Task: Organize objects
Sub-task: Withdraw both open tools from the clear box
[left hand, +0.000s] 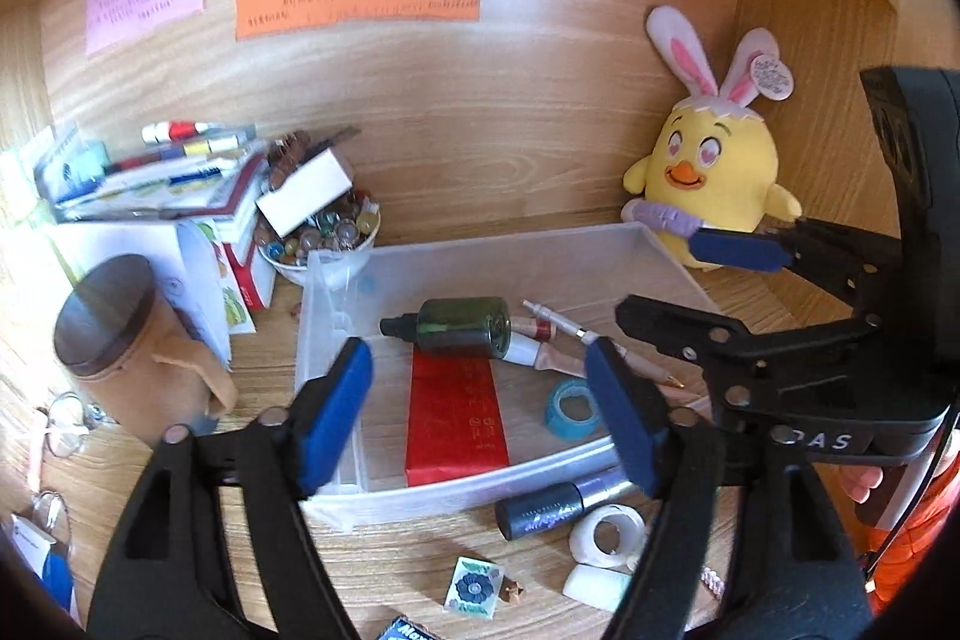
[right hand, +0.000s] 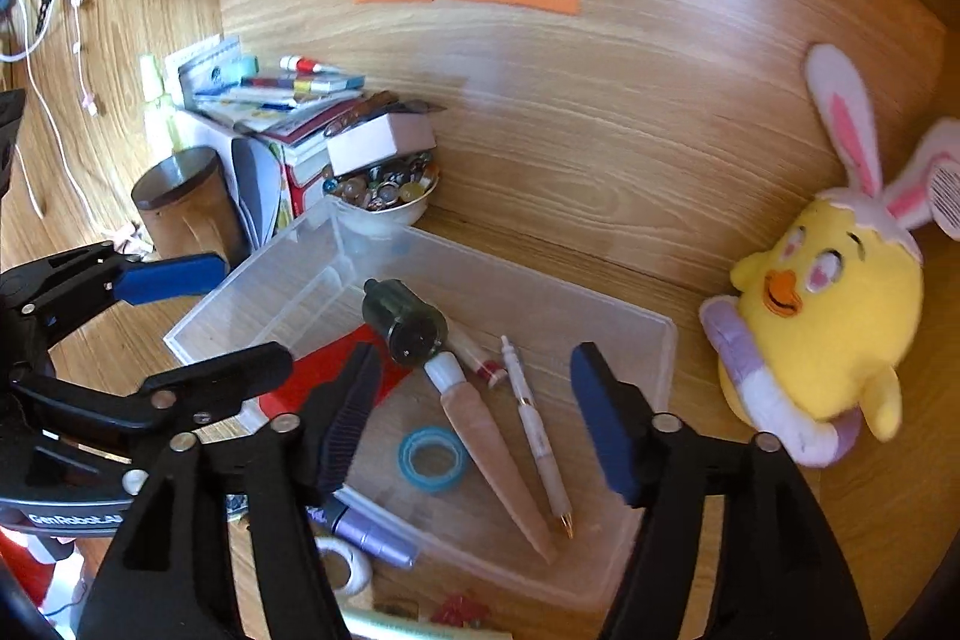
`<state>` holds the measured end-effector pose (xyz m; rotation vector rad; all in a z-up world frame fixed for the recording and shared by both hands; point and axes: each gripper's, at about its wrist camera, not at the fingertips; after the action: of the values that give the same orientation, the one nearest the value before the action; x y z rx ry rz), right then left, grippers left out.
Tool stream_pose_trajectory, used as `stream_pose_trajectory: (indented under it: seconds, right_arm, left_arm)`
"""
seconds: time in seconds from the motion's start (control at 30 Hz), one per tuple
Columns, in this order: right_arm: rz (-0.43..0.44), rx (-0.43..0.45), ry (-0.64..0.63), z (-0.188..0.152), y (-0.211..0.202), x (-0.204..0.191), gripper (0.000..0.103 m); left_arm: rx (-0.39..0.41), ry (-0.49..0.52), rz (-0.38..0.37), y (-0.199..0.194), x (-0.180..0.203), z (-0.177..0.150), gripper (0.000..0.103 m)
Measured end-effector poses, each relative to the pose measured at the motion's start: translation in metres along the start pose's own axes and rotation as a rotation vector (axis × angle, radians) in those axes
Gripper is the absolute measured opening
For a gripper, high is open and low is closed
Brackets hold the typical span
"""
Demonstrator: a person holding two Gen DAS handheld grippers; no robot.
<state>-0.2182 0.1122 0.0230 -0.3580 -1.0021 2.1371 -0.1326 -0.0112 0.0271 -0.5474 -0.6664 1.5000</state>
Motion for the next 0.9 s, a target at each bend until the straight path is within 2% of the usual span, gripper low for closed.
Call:
stream_pose_trajectory:
  seconds: [0.03,0.1,0.47,0.77,0.9]
  right_arm:
    - [0.000,0.008,0.008,-0.003,-0.004,0.001,0.072]
    - [-0.003,0.021,0.023,-0.010,-0.013,0.003,0.075]
    - [-0.050,0.065,0.070,-0.056,-0.049,0.006,0.083]
    - [-0.027,0.007,0.095,-0.096,-0.045,-0.006,0.084]
    - [-0.015,-0.039,0.080,-0.112,-0.032,-0.013,0.084]
  left_arm:
    - [0.008,0.001,0.002,-0.004,0.001,-0.001,0.088]
    - [0.025,-0.005,0.001,-0.012,0.001,-0.003,0.097]
    - [-0.003,-0.031,-0.006,-0.034,-0.006,-0.031,0.102]
    - [-0.099,-0.045,0.039,-0.018,-0.016,-0.072,0.102]
    - [-0.164,-0.060,0.017,-0.008,-0.020,-0.094,0.102]
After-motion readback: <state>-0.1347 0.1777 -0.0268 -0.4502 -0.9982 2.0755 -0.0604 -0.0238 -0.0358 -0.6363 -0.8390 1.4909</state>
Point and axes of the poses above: each gripper's, at about its wrist camera, not at the fingertips, and y roughly the way its jaws point, x to its right, z to its top, and after that the axes turned 7 degrees about -x, right-handed
